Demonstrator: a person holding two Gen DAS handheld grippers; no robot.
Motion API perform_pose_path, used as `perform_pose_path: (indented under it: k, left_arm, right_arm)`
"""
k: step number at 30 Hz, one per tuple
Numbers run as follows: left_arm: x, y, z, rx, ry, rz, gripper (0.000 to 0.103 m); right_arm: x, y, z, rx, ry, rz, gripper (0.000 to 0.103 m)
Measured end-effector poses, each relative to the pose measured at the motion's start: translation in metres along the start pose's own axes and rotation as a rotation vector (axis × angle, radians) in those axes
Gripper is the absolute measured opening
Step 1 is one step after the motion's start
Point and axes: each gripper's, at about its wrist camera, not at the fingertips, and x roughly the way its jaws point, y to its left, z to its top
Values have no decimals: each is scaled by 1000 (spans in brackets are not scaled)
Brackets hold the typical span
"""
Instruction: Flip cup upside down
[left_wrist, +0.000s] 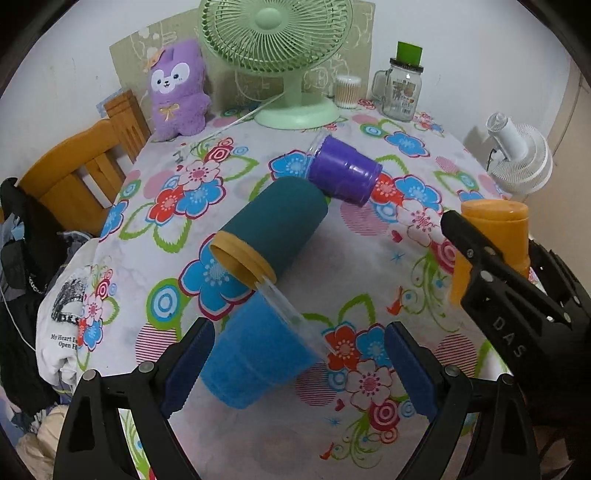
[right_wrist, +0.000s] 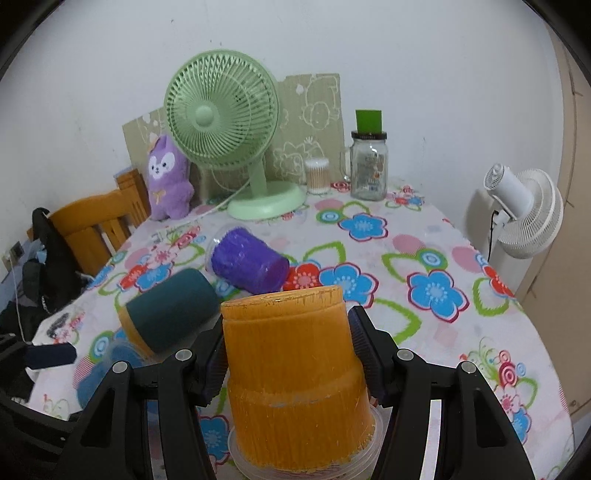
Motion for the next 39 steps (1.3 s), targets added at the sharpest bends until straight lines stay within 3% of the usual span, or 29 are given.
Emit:
perform_pose_path:
  k: [7,16,20,31,35,39]
  left_arm:
    - [10,1,-6,9,23,0,94]
    - [6,2,-14,12,22,36,94]
    - [-4,5,-13,-7,32,26,94]
    - [-57,0,11,-25,29,6,95]
    - [-77,-5,22,-8,20,10,97]
    - [-96,-7,33,-12,9,-4,98]
  right_arm:
    - [19,-2,-23,30,97,0,63]
    - [7,-1,-34,28,119,47,64]
    - [-1,-4,-30,59,164,46,83]
    - [-54,-15,20,116,208,67,84]
    - [-71,-14,42,101,224,54,93]
    - [-87,-10,63,67,234,28,94]
